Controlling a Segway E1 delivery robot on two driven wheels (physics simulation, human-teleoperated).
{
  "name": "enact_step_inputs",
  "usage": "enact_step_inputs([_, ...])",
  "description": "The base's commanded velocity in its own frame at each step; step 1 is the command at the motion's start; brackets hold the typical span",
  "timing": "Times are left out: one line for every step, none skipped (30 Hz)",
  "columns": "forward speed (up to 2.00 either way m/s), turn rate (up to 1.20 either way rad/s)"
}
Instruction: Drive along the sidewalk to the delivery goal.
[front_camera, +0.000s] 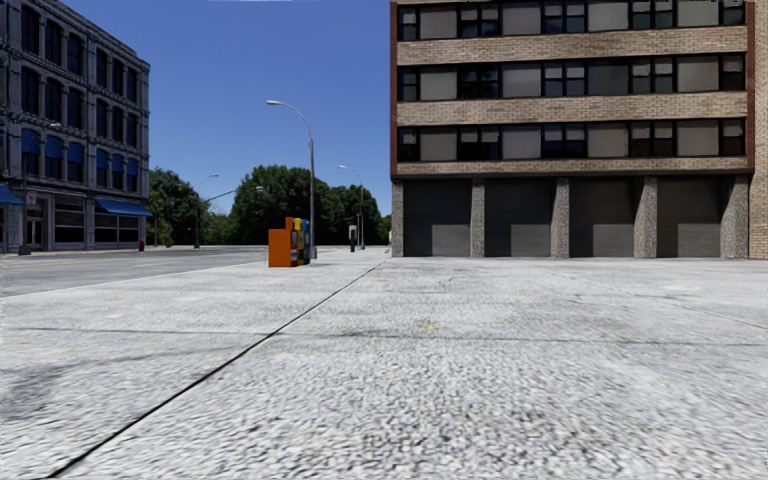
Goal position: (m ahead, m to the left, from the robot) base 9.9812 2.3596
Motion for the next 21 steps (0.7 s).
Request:
enact_step_inputs([1.48,0.40])
enact_step_inputs([1.48,0.40])
enact_step_inputs([1.50,0.40])
enact_step_inputs([1.55,0.40])
enact_step_inputs([1.70,0.40])
enact_step_inputs([1.88,0.40])
enact_step_inputs([1.88,0.40])
enact_step_inputs([1.96,0.40])
enact_step_inputs([1.97,0.40])
enact_step_inputs([1.97,0.40])
enact_step_inputs([1.97,0.40])
enact_step_inputs([1.97,0.40])
enact_step_inputs([1.97,0.40])
enact_step_inputs([1.97,0.40])
enact_step_inputs([1.97,0.40])
enact_step_inputs([1.98,0.39])
enact_step_inputs([1.98,0.39])
enact_step_inputs([1.98,0.39])
enact_step_inputs([1.98,0.39])
enact_step_inputs([1.98,0.39])
enact_step_inputs([1.98,0.38])
